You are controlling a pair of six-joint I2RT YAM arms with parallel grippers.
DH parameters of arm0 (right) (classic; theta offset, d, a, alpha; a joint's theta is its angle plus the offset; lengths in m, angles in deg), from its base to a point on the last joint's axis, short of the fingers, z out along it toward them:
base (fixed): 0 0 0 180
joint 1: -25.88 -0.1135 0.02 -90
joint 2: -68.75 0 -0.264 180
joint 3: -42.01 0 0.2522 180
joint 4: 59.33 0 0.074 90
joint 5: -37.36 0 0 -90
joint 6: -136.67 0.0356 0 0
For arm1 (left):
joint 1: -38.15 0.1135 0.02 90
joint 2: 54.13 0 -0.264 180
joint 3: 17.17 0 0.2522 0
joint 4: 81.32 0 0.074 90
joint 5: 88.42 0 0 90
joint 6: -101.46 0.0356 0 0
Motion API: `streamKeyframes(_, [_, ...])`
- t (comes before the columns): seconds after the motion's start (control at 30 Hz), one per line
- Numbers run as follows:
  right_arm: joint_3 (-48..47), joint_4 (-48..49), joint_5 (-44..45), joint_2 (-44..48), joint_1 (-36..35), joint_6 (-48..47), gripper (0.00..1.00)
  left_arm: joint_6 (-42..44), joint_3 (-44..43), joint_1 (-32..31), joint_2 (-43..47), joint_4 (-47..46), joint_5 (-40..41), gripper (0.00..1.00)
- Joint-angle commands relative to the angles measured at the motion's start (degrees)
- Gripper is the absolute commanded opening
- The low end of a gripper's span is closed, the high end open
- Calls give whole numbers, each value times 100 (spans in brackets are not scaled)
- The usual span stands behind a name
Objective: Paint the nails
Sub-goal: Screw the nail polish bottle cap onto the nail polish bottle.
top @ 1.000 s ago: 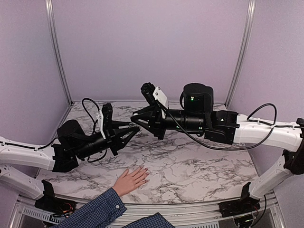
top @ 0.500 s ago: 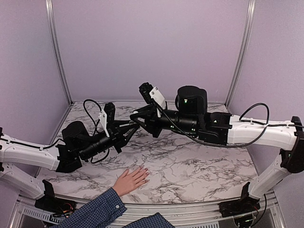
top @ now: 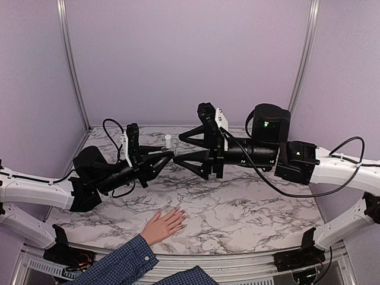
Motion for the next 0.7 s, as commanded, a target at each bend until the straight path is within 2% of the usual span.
streamKeyframes(0.0, [-103, -386, -506, 224, 66, -544, 67, -31, -35, 72, 199, -301, -1191, 0])
streamKeyframes(0.17, [-388, -924, -1095, 197, 74, -848, 66, -67, -120, 71, 157, -302, -2541, 0])
streamKeyframes(0.33, [-679, -1363, -1974, 35, 69, -1142, 63, -333, -289, 59, 13, -302, -3438, 0])
streamKeyframes(0.47, [-812, -1545, -2220, -95, 29, -1302, 61, -485, -434, 15, -125, -302, -3856, 0])
streamKeyframes(0.67, [-1141, -1927, -2135, -381, -146, -1525, 58, -549, -492, -15, -242, -296, -3966, 0])
